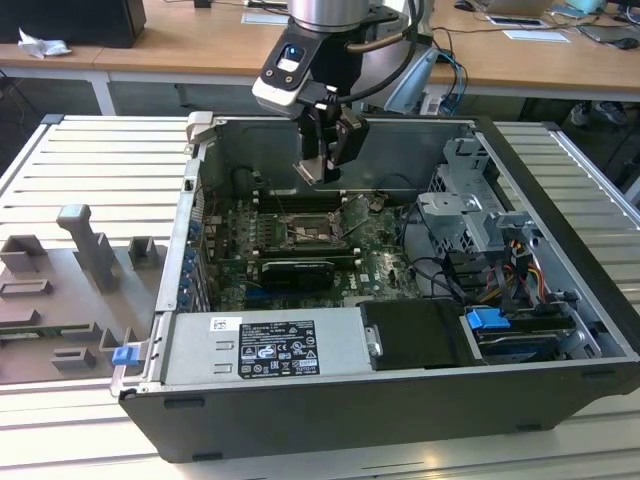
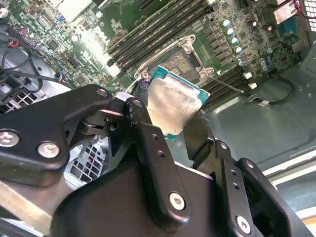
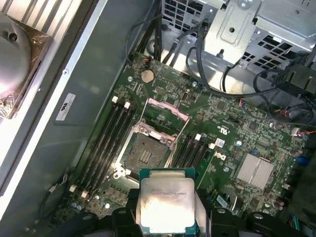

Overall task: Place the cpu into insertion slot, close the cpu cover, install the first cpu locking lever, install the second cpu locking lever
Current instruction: 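Place the cpu into insertion slot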

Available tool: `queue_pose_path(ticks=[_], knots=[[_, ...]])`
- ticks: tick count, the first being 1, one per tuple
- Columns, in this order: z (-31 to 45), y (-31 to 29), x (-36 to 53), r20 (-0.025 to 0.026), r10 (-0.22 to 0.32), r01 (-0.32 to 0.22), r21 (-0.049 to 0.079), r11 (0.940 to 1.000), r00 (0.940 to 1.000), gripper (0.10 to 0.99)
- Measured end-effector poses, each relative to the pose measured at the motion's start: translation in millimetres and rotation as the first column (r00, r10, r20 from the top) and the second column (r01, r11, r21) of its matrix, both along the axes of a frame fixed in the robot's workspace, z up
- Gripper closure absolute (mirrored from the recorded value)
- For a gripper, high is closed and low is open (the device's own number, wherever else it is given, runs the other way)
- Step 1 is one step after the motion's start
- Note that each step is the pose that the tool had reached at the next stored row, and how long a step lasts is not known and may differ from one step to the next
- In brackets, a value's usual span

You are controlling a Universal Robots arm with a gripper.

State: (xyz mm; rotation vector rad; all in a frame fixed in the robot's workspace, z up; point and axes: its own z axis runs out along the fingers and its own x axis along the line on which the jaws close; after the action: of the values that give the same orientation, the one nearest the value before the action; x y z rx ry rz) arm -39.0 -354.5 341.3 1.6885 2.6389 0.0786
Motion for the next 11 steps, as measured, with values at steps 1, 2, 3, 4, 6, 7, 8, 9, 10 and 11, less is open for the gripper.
queue_pose_path(ticks=[1,2,3,4,6,7,8,9,10,11], knots=[[-0.3,0.0,0.0,-0.0006,-0.001,0.001,0.000,1.0000,1.0000,0.561],[-0.5,0.0,0.0,-0.0011,-0.002,0.002,0.000,1.0000,1.0000,0.561],[-1.0,0.0,0.0,-0.0021,-0.004,0.004,0.000,1.0000,1.0000,0.561],[-1.6,0.0,0.0,-0.0033,-0.006,0.006,0.000,1.0000,1.0000,0.561],[-2.1,0.0,0.0,-0.0046,-0.009,0.009,0.000,1.0000,1.0000,0.561],[-2.4,0.0,0.0,-0.0052,-0.010,0.010,0.000,1.0000,0.9999,0.561],[-2.7,0.0,0.0,-0.0056,-0.011,0.011,0.000,0.9999,0.9999,0.561],[-3.1,0.0,0.0,-0.0059,-0.013,0.013,0.000,0.9999,0.9999,0.561],[-3.5,0.0,0.0,-0.0065,-0.015,0.015,0.000,0.9999,0.9999,0.561],[-3.8,0.0,0.0,-0.0068,-0.016,0.016,0.000,0.9999,0.9998,0.561]])
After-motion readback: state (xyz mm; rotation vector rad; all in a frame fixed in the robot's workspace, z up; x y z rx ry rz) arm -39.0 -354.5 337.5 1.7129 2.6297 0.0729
